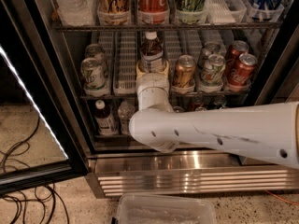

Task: Pick blue plastic bottle from middle shelf of fridge

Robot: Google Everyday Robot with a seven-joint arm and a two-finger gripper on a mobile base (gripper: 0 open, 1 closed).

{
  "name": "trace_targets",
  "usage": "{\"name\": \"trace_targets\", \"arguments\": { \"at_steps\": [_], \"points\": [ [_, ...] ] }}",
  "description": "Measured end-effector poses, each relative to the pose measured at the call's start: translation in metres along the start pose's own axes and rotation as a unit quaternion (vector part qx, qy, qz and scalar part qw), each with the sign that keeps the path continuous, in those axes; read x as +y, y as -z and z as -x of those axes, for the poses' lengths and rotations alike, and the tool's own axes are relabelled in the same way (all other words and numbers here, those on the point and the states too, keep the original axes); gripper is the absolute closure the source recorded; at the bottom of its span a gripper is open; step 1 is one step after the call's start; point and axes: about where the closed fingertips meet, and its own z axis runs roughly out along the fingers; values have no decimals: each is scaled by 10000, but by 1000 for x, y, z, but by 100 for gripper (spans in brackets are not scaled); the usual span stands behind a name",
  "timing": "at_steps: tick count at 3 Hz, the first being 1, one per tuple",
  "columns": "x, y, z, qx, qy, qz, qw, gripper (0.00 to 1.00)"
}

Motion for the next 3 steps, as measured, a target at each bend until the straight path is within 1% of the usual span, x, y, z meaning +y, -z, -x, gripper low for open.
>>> {"name": "trace_targets", "arguments": {
  "at_steps": [1,2,3],
  "points": [
    [7,-9,-9,-365,-188,-20,9992,100],
    [12,-18,-12,-563,-319,-1,9979,100],
    [12,-18,-12,-563,-319,-1,9979,100]
  ]
}}
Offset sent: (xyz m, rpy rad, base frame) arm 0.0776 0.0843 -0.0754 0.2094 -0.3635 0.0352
